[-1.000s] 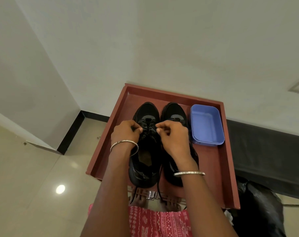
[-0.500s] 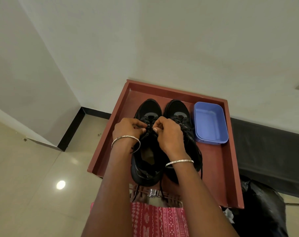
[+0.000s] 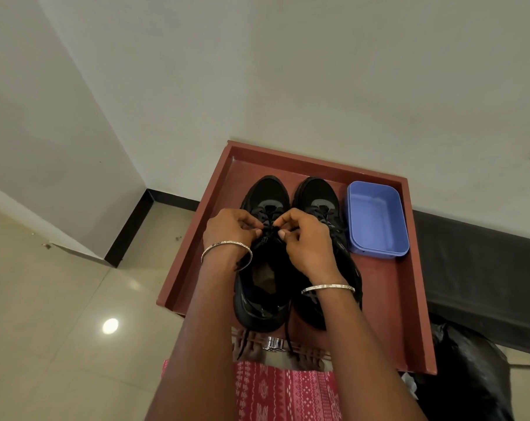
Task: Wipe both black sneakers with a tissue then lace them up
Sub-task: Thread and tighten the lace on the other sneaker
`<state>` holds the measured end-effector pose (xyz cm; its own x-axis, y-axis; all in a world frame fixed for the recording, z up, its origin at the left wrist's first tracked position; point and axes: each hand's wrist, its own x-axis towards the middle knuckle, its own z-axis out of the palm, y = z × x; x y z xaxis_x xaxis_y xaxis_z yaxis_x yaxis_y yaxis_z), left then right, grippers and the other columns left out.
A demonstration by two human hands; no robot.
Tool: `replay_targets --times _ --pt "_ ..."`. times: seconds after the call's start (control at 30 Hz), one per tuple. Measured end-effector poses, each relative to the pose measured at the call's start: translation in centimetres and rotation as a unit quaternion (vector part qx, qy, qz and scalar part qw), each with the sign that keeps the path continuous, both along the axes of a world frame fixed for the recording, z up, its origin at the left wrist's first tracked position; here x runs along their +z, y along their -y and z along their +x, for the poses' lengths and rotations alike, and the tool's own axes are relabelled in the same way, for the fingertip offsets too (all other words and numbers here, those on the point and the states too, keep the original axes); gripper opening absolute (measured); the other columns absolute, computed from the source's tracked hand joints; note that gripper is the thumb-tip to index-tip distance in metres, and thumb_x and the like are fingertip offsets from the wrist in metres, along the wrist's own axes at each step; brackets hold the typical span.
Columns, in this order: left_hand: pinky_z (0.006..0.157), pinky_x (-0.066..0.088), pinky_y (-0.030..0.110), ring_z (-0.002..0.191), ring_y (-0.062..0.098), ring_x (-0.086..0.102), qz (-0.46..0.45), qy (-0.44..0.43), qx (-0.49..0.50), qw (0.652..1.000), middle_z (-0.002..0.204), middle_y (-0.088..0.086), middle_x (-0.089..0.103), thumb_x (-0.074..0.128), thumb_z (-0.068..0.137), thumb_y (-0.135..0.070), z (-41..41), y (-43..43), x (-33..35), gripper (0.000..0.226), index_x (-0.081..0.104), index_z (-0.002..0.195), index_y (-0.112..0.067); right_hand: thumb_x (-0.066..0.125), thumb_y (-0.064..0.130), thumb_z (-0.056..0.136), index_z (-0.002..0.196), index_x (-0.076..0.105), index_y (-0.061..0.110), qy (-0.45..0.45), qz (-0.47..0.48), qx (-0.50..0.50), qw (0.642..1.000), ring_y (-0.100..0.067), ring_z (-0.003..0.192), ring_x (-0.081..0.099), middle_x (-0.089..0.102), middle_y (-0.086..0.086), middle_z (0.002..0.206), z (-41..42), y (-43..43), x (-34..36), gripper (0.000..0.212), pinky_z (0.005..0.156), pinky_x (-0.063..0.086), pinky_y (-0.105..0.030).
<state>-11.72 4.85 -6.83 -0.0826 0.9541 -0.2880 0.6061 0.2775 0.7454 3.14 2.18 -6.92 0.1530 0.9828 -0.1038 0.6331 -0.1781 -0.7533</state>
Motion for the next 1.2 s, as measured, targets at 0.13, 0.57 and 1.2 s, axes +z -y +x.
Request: replay_targets --times 0.13,0.57,1.2 --pt "0.074 0.059 0.035 0.076 0.017 0.068 0.006 -0.004 -0.013 1.000 0.075 -0.004 0.068 0.079 0.085 -0.019 0.2 0.0 0.0 0.019 0.069 0.075 -0.033 0.067 0.009 0.091 0.090 0.067 0.025 0.036 0.042 0.002 0.998 -0.005 0.084 0.062 0.066 0.008 0.091 -0.6 0.0 -0.2 0.016 0.080 0.055 -0.034" --pt "0.068 0.056 0.032 0.071 0.015 0.066 0.010 -0.014 -0.036 0.999 0.072 -0.002 0.068 0.077 0.087 -0.019 0.7 0.1 0.3 0.018 0.067 0.078 -0.031 0.055 0.013 0.099 0.096 0.057 0.019 0.103 0.040 0.002 0.994 -0.017 0.085 0.059 0.061 0.009 0.087 -0.9 0.6 0.6 0.008 0.077 0.043 -0.038" --pt "0.075 0.050 0.040 0.076 0.019 0.053 -0.010 0.044 -0.058 0.997 0.090 0.004 0.059 0.048 0.099 -0.005 1.6 -0.2 0.6 0.012 0.059 0.099 -0.009 0.063 0.014 0.095 0.092 0.061 0.025 0.081 0.032 -0.008 0.996 -0.014 0.084 0.061 0.064 0.007 0.089 -0.9 0.2 0.1 0.011 0.080 0.051 -0.041"
